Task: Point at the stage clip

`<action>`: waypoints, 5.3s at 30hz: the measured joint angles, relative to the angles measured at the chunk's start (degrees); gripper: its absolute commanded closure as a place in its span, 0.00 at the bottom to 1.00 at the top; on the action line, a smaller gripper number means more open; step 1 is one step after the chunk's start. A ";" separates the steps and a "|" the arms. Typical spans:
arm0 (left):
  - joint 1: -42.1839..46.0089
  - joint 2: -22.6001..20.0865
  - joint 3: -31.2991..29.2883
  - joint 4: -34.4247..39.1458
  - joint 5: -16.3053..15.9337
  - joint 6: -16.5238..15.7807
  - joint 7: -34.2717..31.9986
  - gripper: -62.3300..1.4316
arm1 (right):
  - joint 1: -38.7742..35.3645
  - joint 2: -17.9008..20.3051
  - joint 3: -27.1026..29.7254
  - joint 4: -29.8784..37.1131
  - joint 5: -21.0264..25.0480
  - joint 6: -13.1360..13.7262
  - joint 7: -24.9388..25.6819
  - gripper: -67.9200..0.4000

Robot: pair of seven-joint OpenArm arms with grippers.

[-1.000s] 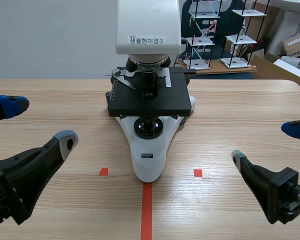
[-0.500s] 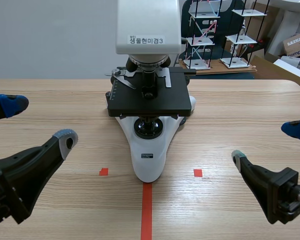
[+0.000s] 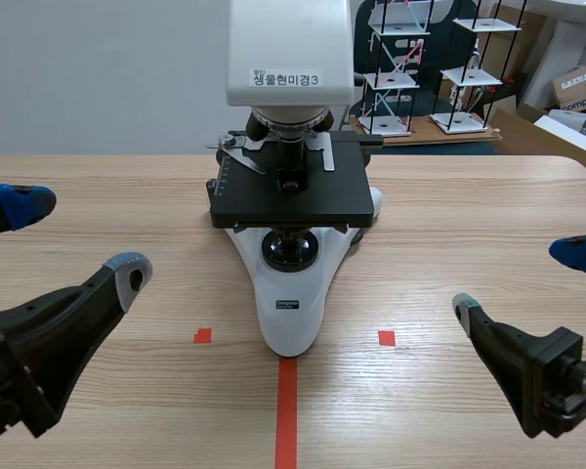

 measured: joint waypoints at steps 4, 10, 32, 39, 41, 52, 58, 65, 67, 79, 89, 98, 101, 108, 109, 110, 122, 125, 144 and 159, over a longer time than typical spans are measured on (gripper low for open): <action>0.00 0.00 0.00 0.00 0.00 0.00 0.00 0.00 | 0.00 0.00 0.00 0.00 0.00 0.00 0.00 0.02; 0.00 0.00 0.00 0.00 0.00 0.00 0.00 0.00 | 0.00 0.00 0.00 0.00 0.00 0.00 0.00 0.02; 0.00 0.00 0.00 0.00 0.00 0.00 0.00 0.00 | 0.00 0.00 0.00 0.00 0.00 0.00 0.00 0.02; 0.00 0.00 0.00 0.00 0.00 0.02 0.00 0.00 | 0.00 0.00 0.00 0.00 0.00 0.00 0.00 0.02; 0.00 0.00 0.00 0.00 0.00 0.52 0.00 0.22 | 0.00 0.00 0.00 0.00 0.00 0.00 0.00 0.02; -9.57 -1.38 -0.17 -1.84 4.50 2.84 -1.27 0.96 | 0.00 0.00 0.00 0.00 0.00 0.00 0.04 0.02; -21.31 -1.79 0.57 -8.28 5.33 2.03 4.94 0.95 | 0.00 0.00 0.00 0.00 0.00 0.00 0.02 0.02; -31.65 -1.75 5.55 -16.90 11.56 -0.24 7.58 0.95 | 0.00 0.00 0.00 0.00 0.00 0.00 0.02 0.02; -34.10 -1.77 6.25 -18.97 12.61 -1.84 7.76 0.95 | 0.00 0.00 0.00 0.00 0.00 0.00 0.02 0.02; -45.38 -1.77 18.97 -22.99 16.79 -3.15 8.72 0.95 | 0.00 0.00 0.00 0.00 0.00 0.00 0.02 0.02; -48.43 -1.75 23.82 -22.99 16.81 -2.62 10.78 0.95 | 0.00 0.00 0.00 0.00 0.00 0.00 0.02 0.02; -48.43 -1.75 23.71 -23.12 16.81 -2.64 10.78 0.95 | 0.00 0.00 0.00 0.00 0.00 0.00 0.02 0.02; -48.43 -1.75 23.71 -23.12 16.81 -2.64 10.73 0.95 | 0.00 0.00 0.00 0.00 0.00 0.00 0.02 0.02; -48.43 -1.75 23.71 -23.12 16.81 -2.64 10.69 0.95 | 0.00 0.00 0.00 0.00 0.00 0.00 0.02 0.02; -48.43 -1.75 23.71 -23.12 16.81 -2.64 10.69 0.95 | 0.00 0.00 0.00 0.00 0.00 0.00 0.02 0.02; -48.43 -1.75 23.71 -23.12 16.81 -2.64 10.69 0.95 | 0.00 0.00 0.00 0.00 0.00 0.00 0.02 0.02; -48.41 -1.75 23.71 -23.12 16.81 -2.64 10.49 0.95 | 0.00 0.00 0.00 0.00 0.00 0.00 0.02 0.02; -48.41 -1.75 23.71 -23.12 16.81 -2.64 10.49 0.95 | 0.00 0.00 0.00 0.00 0.00 0.00 0.02 0.02; -48.41 -1.75 23.71 -23.12 16.81 -2.64 10.49 0.95 | 0.00 0.00 0.00 0.00 0.00 0.00 0.02 0.02; -48.41 -1.75 23.71 -23.12 16.81 -2.64 10.49 0.95 | 0.00 0.00 0.00 0.00 0.00 0.00 0.02 0.02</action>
